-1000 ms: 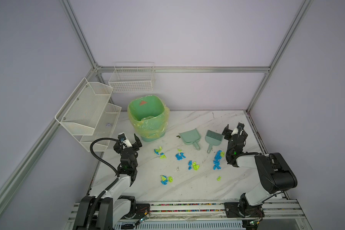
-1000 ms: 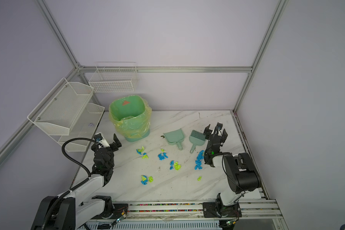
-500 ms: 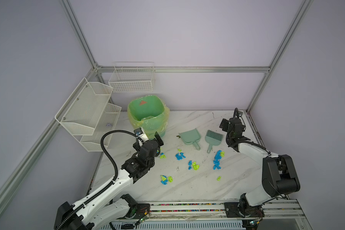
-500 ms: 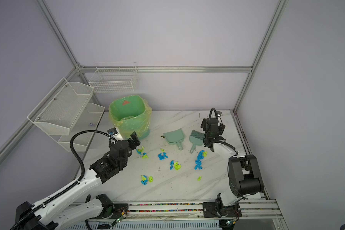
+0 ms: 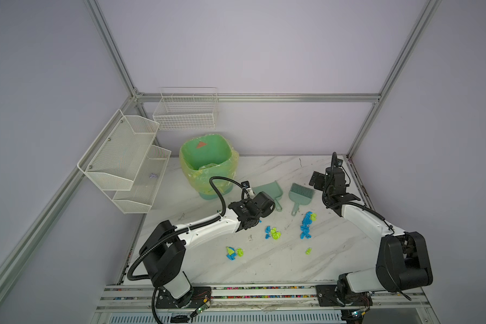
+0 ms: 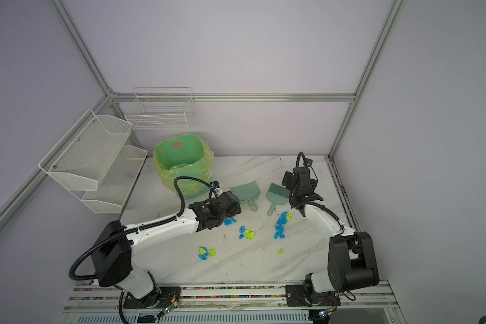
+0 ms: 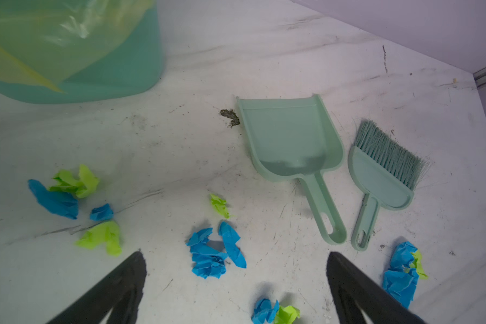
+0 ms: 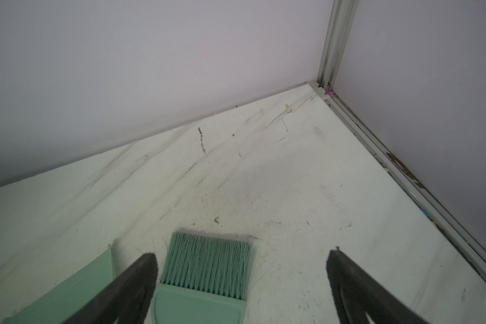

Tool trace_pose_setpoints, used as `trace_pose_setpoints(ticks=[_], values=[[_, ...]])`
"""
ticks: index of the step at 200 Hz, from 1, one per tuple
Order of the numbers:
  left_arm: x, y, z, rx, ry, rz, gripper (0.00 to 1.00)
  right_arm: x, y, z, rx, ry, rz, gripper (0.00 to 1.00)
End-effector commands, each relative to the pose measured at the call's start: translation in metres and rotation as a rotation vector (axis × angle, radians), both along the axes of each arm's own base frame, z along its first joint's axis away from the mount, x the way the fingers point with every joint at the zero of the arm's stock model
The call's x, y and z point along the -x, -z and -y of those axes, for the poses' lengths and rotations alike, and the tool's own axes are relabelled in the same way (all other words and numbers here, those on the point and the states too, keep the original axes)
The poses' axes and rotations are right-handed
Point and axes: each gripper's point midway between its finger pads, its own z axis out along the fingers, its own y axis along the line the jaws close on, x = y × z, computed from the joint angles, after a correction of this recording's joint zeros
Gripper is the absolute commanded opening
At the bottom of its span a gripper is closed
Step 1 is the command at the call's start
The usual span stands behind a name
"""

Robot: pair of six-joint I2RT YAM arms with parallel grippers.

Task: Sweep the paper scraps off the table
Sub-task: 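Reach the left gripper forward to the mint-green brush head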

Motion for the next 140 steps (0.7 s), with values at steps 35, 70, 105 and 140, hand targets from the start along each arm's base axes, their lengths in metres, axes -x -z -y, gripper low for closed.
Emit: trace_pose_setpoints(ticks=[35,70,105,140], values=[[-0.045,-0.049,0.114,0.117,0.192,0.071,1.00,0.012,-0.001,0.000,-0.010,-0.003,-0.017,0.97],[-0.076,-0.056,0.155,0.061,0.288,0.134,1.00,0.012,-0.002,-0.003,-0.052,-0.012,-0.010,0.97],[-0.101,-0.042,0.184,0.058,0.351,0.142,1.00,0.018,-0.022,-0.005,-0.105,-0.017,0.045,0.97],[-0.126,-0.018,0.192,0.051,0.378,0.144,1.00,0.025,-0.029,-0.003,-0.139,-0.003,0.072,0.97]])
